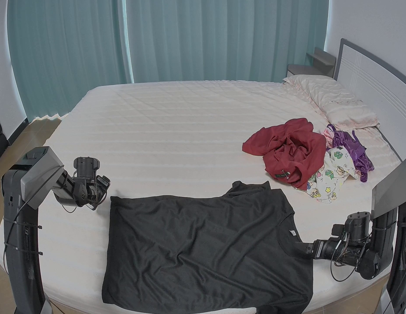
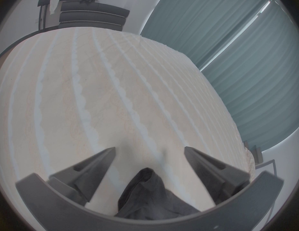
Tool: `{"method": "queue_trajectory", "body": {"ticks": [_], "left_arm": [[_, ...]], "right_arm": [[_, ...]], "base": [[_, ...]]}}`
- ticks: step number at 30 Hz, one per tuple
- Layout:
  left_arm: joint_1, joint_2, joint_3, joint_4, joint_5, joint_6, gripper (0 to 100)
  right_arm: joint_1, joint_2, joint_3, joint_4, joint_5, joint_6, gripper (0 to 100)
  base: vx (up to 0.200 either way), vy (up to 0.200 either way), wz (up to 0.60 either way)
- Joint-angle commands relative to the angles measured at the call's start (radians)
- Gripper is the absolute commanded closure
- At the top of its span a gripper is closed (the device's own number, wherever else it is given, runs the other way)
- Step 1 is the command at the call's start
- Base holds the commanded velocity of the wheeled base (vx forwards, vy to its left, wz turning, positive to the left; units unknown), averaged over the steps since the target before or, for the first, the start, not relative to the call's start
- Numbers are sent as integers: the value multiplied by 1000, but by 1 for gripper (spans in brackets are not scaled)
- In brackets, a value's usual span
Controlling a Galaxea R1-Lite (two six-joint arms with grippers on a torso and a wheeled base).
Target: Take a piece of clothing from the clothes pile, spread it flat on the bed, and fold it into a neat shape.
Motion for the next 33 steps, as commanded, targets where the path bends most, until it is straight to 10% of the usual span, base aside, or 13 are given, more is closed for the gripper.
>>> {"method": "queue_trajectory", "body": {"ticks": [1, 7, 17, 29, 30, 33], "left_arm": [[9, -67, 64, 31, -56, -2, 0], [6, -165, 265, -50, -257, 94, 0], [-37, -82, 354, -224, -205, 284, 0], [-65, -44, 312, -235, -197, 369, 0], [-63, -37, 295, -239, -186, 370, 100], [-63, -36, 263, -239, -129, 364, 100]], "right_arm": [[-10, 9, -143, -11, -2, 13, 0], [-12, 8, -419, 231, -2, 20, 0], [-4, 92, -798, 577, -29, 68, 0], [-5, 178, -927, 618, -31, 72, 0], [-5, 184, -936, 618, -31, 72, 0], [-10, 196, -971, 618, -31, 72, 0]], "base": [[0, 0, 0], [0, 0, 0], [0, 0, 0], [0, 0, 0], [0, 0, 0], [0, 0, 0]]}}
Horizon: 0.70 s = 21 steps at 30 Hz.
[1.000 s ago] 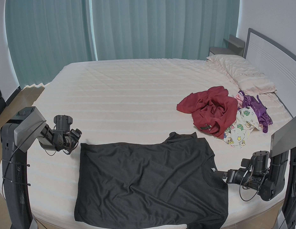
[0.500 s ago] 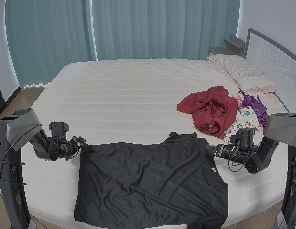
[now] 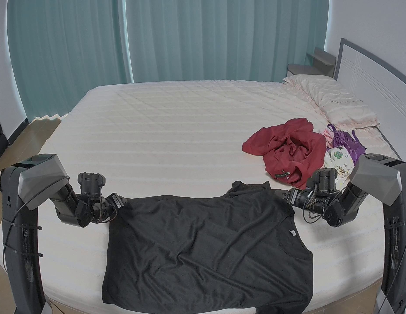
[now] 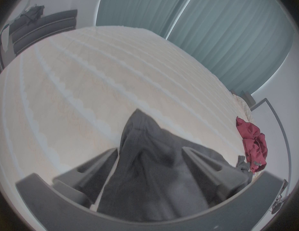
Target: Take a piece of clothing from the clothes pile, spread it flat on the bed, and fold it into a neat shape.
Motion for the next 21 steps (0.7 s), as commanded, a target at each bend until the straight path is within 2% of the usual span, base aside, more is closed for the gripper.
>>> {"method": "queue_trajectory", "body": {"ticks": [1, 7, 15, 21], "left_arm": [[-1, 20, -42, -5, 59, -4, 100], [3, 0, -37, -49, 103, -5, 100], [5, -37, -29, -45, 106, -21, 100], [8, -45, 3, -22, 94, -19, 100]], "right_arm": [[-6, 39, -58, 2, 0, 0, 0], [2, 65, -150, 58, 13, -1, 0], [13, 105, -316, 247, 51, -1, 0], [13, 125, -373, 296, 51, 4, 0]], "base": [[0, 0, 0], [0, 0, 0], [0, 0, 0], [0, 0, 0]]}}
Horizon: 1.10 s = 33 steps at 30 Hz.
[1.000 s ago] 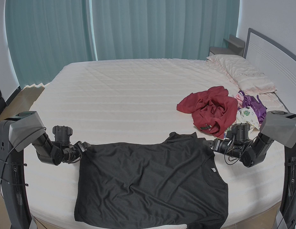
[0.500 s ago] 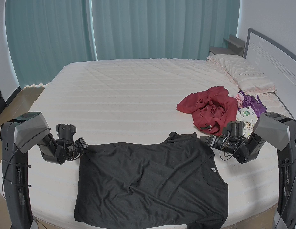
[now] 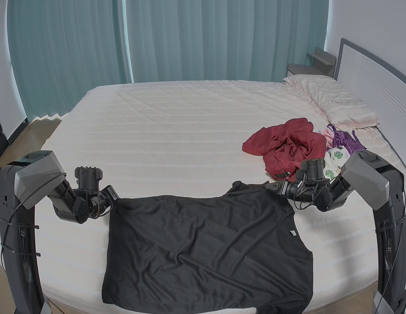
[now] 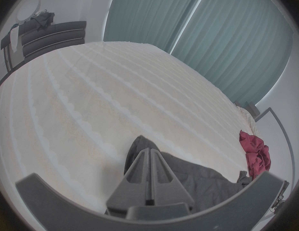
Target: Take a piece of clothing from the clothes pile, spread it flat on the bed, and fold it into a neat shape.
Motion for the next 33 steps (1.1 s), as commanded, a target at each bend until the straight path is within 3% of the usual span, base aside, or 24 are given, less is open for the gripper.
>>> {"method": "queue_trajectory", "body": {"ticks": [1, 2, 3, 15, 19, 25, 33], "left_arm": [[3, -18, 26, 7, -12, 2, 100], [5, -16, 33, 8, -26, 4, 100], [8, -18, 38, 7, -44, 4, 0], [58, -11, 35, 5, -284, 5, 0], [61, -8, 27, 5, -297, 14, 0], [58, 42, 15, 2, -300, 109, 0], [43, 87, -45, 1, -291, 111, 0]], "right_arm": [[1, 23, -34, 8, 2, 3, 0], [1, 23, -31, 8, 2, 3, 0], [1, 23, -28, 8, 2, 3, 0], [1, 23, -20, 6, 5, 8, 0], [1, 24, -20, 6, 5, 8, 0], [0, 27, -23, 6, 5, 8, 0], [0, 36, -34, 6, 5, 8, 0]], "base": [[0, 0, 0], [0, 0, 0], [0, 0, 0], [0, 0, 0], [0, 0, 0], [0, 0, 0], [0, 0, 0]]}}
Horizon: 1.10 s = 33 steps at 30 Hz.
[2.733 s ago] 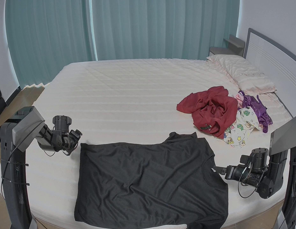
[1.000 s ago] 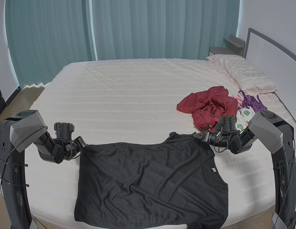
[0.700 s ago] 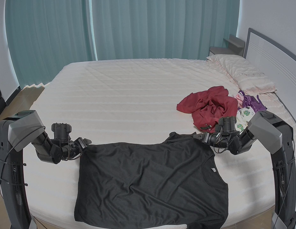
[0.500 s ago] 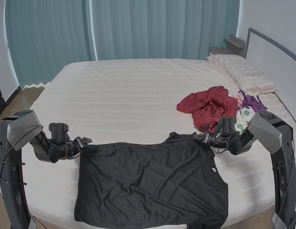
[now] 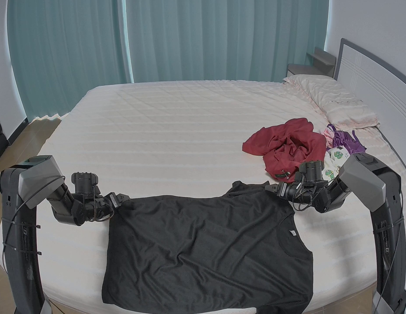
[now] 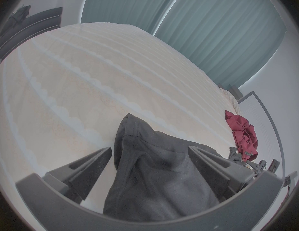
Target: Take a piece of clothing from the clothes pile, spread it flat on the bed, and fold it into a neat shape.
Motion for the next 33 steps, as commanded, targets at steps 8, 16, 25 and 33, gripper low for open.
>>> {"method": "queue_trajectory", "body": {"ticks": [8, 16, 25, 33], "left_arm": [[-12, 25, -39, -2, 50, -14, 100], [-4, 2, -54, 1, 91, -63, 100], [-6, -8, -129, 1, 173, -72, 100], [-6, -18, -163, 14, 190, -143, 100]], "right_arm": [[17, 50, -87, 34, 17, 1, 100], [14, 60, -155, 78, 9, 20, 100], [-38, -40, -99, -3, 6, 129, 100], [-46, -52, 14, -78, 11, 86, 100]], "base": [[0, 0, 0], [0, 0, 0], [0, 0, 0], [0, 0, 0]]}}
